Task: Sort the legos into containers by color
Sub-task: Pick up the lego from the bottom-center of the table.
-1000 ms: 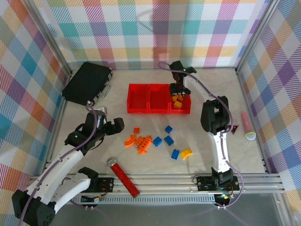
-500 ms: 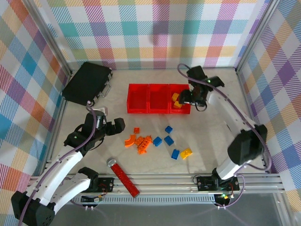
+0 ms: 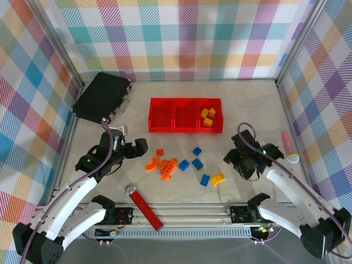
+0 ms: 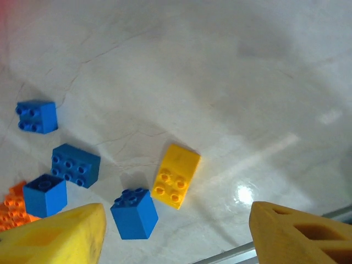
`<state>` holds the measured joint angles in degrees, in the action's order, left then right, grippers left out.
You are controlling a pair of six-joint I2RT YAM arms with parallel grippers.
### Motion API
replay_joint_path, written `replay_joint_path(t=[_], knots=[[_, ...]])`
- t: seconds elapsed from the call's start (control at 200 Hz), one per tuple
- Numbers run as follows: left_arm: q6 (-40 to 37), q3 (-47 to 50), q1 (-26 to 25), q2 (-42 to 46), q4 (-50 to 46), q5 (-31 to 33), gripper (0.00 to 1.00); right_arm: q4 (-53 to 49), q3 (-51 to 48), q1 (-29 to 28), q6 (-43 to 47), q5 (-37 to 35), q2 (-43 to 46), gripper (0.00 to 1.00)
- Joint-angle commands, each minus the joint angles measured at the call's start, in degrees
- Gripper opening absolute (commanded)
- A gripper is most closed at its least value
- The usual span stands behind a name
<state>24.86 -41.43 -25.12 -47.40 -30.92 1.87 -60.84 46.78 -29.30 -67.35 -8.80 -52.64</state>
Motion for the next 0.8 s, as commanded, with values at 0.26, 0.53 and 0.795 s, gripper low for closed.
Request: replay_joint_path(t=[0.26,0.53,0.795], knots=[[0.25,1.37,-0.48,1.08,1.21,-1.09,1.0,4.65,-4.43,-2.62,-13.56,0.47,-6.59,0.74],[0.2,1.92,-0.45,1.26,1.3,-0.87,1.0,11.38,-6.27,-8.2,-17.76,0.26,-12.63,0.7],[0.27,2.12,-0.5,1.65,0.99,-0.32,1.0,12.16,-5.78,-11.18,-20.71,-0.71,-17.41,0.7]])
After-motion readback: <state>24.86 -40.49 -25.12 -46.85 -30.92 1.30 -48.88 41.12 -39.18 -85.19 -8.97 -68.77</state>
